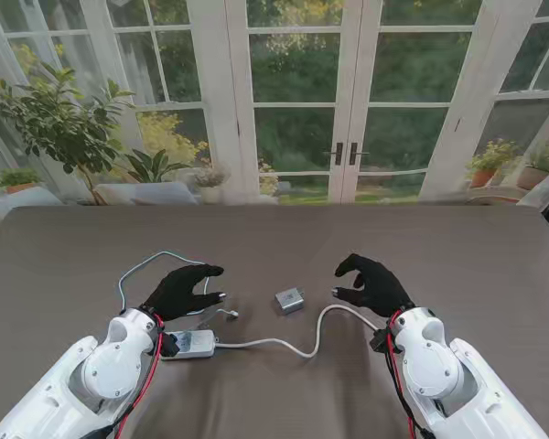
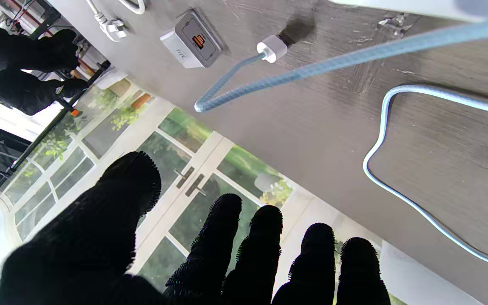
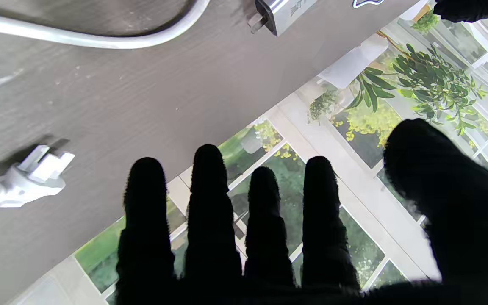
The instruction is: Set up the charging station
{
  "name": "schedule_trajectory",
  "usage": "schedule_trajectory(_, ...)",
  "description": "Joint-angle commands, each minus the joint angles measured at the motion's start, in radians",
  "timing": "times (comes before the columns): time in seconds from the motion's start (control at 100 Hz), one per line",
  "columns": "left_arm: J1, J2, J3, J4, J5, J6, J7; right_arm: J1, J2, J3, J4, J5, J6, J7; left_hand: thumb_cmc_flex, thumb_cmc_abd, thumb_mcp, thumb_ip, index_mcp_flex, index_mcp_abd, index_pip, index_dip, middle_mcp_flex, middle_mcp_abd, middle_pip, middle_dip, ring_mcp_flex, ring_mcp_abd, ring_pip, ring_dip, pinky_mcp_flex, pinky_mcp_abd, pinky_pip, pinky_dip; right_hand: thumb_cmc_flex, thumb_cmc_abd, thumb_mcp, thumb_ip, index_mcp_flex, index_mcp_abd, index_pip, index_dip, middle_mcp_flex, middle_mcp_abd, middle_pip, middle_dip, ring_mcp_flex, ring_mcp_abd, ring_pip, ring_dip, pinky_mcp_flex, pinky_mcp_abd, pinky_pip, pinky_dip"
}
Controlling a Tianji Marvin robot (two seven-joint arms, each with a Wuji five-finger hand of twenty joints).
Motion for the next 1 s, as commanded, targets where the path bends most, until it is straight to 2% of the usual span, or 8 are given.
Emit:
schedule_trajectory(0.0,-0.001,-0.001,0.002,-0.001,-0.004,0.001,-0.023,-0.01,-0.001,0.0,-0.011,-0.003,0.003,0.014,-0.033,0.021,-0.02,-0.03,0.017,-0.008,-0.006,-0.005,-0.004,-0.009,-0.007,-0.005,-0.018,-0.012,-0.018,-0.01,0.004,0.012,-0.038,0.02,-0.032,0.005,-0.017,0.0,0.021,0.006,-0.388,-0.007,0.017,0.001,-0.009,-0.013,0.002,-0.013,-0.026,-0.78,0.001,-0.019,-0.024,0.008)
schedule_trajectory(0.33,-0.003,0.0,0.011,-0.005,-0.005,0.016,-0.031,-0.016,0.0,0.001,-0.022,0.007,0.014,0.026,-0.03,0.033,-0.025,-0.029,0.026,0.0,-0.004,-0.004,0.013,0.003,-0.004,-0.002,-0.007,0.001,-0.014,-0.008,0.014,0.026,-0.05,0.047,-0.033,0.015,-0.021,0.002,0.023,0.016,-0.395,-0.01,0.022,0.007,-0.012,-0.016,0.005,-0.011,-0.029,-0.779,0.001,-0.019,-0.033,0.016)
schedule_trajectory(0.5,-0.021,0.001,0.023,-0.004,0.0,0.032,-0.039,-0.019,0.001,0.004,-0.028,0.009,0.017,0.032,-0.034,0.043,-0.037,-0.028,0.038,0.003,0.0,-0.004,0.03,0.02,-0.001,0.001,0.006,0.029,-0.011,-0.007,0.019,0.065,-0.057,0.057,-0.034,0.022,-0.026,0.003,0.022,0.026,-0.395,-0.01,0.026,0.009,-0.011,-0.016,0.007,-0.008,-0.029,-0.777,0.001,-0.018,-0.037,0.021)
schedule_trajectory(0.56,-0.033,0.001,0.028,-0.007,0.0,0.054,-0.043,-0.021,0.001,0.005,-0.03,0.012,0.019,0.033,-0.037,0.047,-0.045,-0.027,0.045,0.0,0.002,-0.003,0.043,0.024,0.002,0.004,0.017,0.049,-0.008,-0.006,-0.009,0.102,-0.076,0.053,-0.035,0.023,-0.027,0.003,0.021,0.032,-0.395,-0.01,0.028,0.011,-0.011,-0.016,0.009,-0.009,-0.029,-0.777,0.002,-0.017,-0.038,0.022)
schedule_trajectory(0.62,-0.046,0.004,0.031,-0.018,0.006,0.094,-0.069,-0.022,0.001,0.006,-0.031,0.013,0.017,0.035,-0.041,0.052,-0.054,-0.026,0.049,0.002,0.003,-0.003,0.061,0.035,0.007,0.008,0.029,0.07,-0.004,-0.005,-0.026,0.118,-0.093,0.045,-0.036,0.026,-0.028,0.003,0.021,0.032,-0.395,-0.01,0.029,0.01,-0.012,-0.017,0.01,-0.008,-0.029,-0.777,0.004,-0.017,-0.038,0.024)
schedule_trajectory(0.78,-0.101,0.009,0.057,-0.007,0.046,0.167,-0.092,-0.02,0.001,0.008,-0.029,0.025,0.013,0.038,-0.04,0.056,-0.063,-0.023,0.075,0.012,0.013,0.001,0.114,0.049,0.025,0.024,0.074,0.094,0.022,0.006,0.04,0.146,-0.074,0.051,-0.037,0.034,-0.032,0.004,0.02,0.043,-0.395,-0.01,0.034,0.013,-0.012,-0.017,0.012,-0.007,-0.029,-0.776,0.004,-0.016,-0.041,0.026)
schedule_trajectory(0.9,-0.142,0.006,0.089,0.023,0.023,0.207,-0.108,-0.02,0.0,0.01,-0.026,0.034,0.016,0.041,-0.04,0.058,-0.062,-0.022,0.085,0.021,0.016,0.003,0.138,0.062,0.031,0.035,0.096,0.11,0.044,0.016,0.08,0.159,-0.053,0.063,-0.037,0.04,-0.035,0.005,0.021,0.05,-0.395,-0.01,0.039,0.015,-0.013,-0.017,0.013,-0.005,-0.03,-0.776,0.005,-0.015,-0.043,0.029)
schedule_trajectory(0.99,-0.162,0.004,0.117,0.04,0.017,0.229,-0.111,-0.02,0.0,0.011,-0.025,0.037,0.019,0.043,-0.046,0.06,-0.068,-0.023,0.113,0.027,0.03,0.011,0.181,0.072,0.047,0.059,0.137,0.13,0.083,0.035,0.134,0.183,-0.012,0.096,-0.037,0.042,-0.037,0.006,0.025,0.056,-0.395,-0.01,0.043,0.018,-0.014,-0.017,0.016,-0.004,-0.03,-0.775,0.006,-0.015,-0.044,0.03)
